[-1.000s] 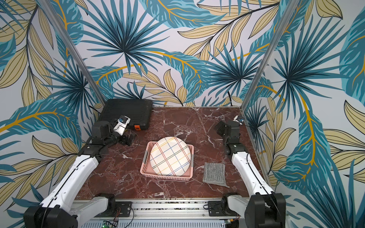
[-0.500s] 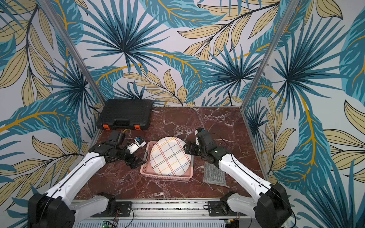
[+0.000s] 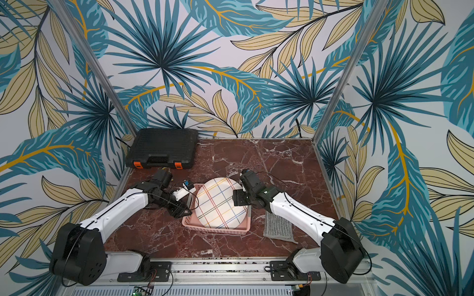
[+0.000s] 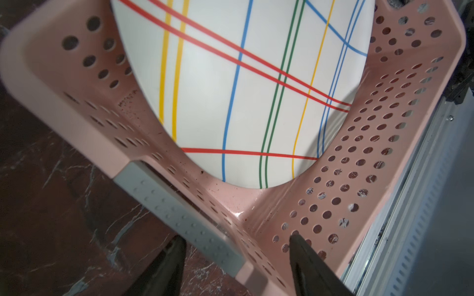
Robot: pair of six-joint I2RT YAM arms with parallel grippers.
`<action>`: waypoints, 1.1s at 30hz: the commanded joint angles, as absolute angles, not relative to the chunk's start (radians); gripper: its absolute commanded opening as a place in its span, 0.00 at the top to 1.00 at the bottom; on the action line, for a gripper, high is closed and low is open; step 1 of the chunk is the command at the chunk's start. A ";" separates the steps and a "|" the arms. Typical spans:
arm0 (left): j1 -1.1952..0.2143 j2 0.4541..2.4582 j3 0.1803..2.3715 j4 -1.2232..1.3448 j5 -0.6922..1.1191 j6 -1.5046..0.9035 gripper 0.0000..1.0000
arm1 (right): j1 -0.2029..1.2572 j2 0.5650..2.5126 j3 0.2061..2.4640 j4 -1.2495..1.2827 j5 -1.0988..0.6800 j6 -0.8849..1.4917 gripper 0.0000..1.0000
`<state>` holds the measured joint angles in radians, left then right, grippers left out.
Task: Wipe the wet plate dry
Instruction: Pick up the plate from the bin.
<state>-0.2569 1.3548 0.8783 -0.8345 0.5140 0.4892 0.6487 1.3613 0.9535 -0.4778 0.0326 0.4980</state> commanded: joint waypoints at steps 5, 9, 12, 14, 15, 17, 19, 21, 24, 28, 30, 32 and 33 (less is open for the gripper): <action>-0.282 1.409 0.905 -0.823 0.522 0.454 0.40 | 0.651 1.386 0.949 -0.485 0.075 0.469 0.29; -0.284 1.418 0.890 -0.803 0.507 0.442 0.40 | 0.652 1.415 0.957 -0.474 0.065 0.456 0.34; -0.285 1.417 0.889 -0.797 0.490 0.434 0.40 | 0.651 1.435 0.959 -0.467 0.078 0.451 0.34; -0.284 1.418 0.890 -0.794 0.485 0.430 0.40 | 0.651 1.452 0.960 -0.466 0.096 0.445 0.34; -0.285 1.419 0.889 -0.792 0.485 0.429 0.40 | 0.651 1.461 0.960 -0.468 0.098 0.440 0.34; -0.285 1.417 0.889 -0.791 0.483 0.428 0.40 | 0.651 1.477 0.962 -0.469 0.104 0.434 0.34; -0.285 1.417 0.888 -0.791 0.483 0.427 0.40 | 0.652 1.487 0.962 -0.469 0.101 0.430 0.36; -0.285 1.417 0.890 -0.790 0.484 0.426 0.41 | 0.652 1.490 0.956 -0.458 0.091 0.430 0.40; -0.286 1.418 0.890 -0.791 0.486 0.425 0.44 | 0.653 1.479 0.939 -0.425 0.042 0.435 0.45; -0.287 1.424 0.892 -0.791 0.485 0.424 0.45 | 0.653 1.463 0.939 -0.443 0.076 0.434 0.37; -0.287 1.425 0.892 -0.790 0.482 0.423 0.45 | 0.653 1.453 0.947 -0.465 0.110 0.431 0.33; -0.287 1.423 0.892 -0.789 0.478 0.421 0.45 | 0.653 1.446 0.958 -0.491 0.131 0.423 0.33; -0.287 1.422 0.891 -0.788 0.476 0.421 0.45 | 0.653 1.445 0.961 -0.499 0.134 0.420 0.33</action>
<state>-0.2810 1.4216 0.8841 -0.8005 0.4812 0.4255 0.6506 1.4700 0.9581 -0.4503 0.0887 0.4335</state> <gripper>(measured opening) 0.551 0.668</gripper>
